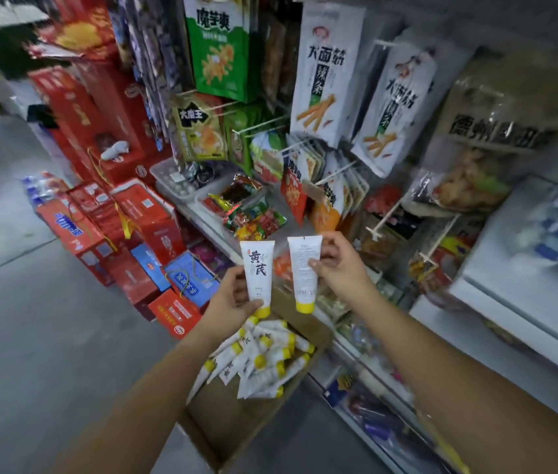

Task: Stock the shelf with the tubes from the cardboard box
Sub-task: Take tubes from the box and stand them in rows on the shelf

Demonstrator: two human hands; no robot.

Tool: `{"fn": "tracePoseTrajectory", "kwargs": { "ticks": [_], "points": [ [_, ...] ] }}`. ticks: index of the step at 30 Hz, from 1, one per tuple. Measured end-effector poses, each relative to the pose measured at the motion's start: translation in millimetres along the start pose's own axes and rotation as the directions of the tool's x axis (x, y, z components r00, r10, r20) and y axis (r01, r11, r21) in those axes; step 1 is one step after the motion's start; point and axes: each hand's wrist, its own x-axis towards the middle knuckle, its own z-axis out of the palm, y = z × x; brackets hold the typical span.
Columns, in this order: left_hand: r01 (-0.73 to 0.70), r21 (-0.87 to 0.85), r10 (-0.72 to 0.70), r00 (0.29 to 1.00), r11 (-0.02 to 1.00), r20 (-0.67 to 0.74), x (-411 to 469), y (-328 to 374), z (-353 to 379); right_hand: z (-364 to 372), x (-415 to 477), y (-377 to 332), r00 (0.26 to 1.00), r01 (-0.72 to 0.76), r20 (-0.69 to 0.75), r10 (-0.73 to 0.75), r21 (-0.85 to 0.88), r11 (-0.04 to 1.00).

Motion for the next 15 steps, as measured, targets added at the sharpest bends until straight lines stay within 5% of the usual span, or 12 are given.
{"fn": "tracePoseTrajectory", "kwargs": {
  "ticks": [15],
  "points": [
    [-0.181,0.064,0.166,0.967,0.981,0.191,-63,77,158,-147,-167,7,0.964,0.024,-0.266,-0.011,0.045,0.999]
  ]
}}
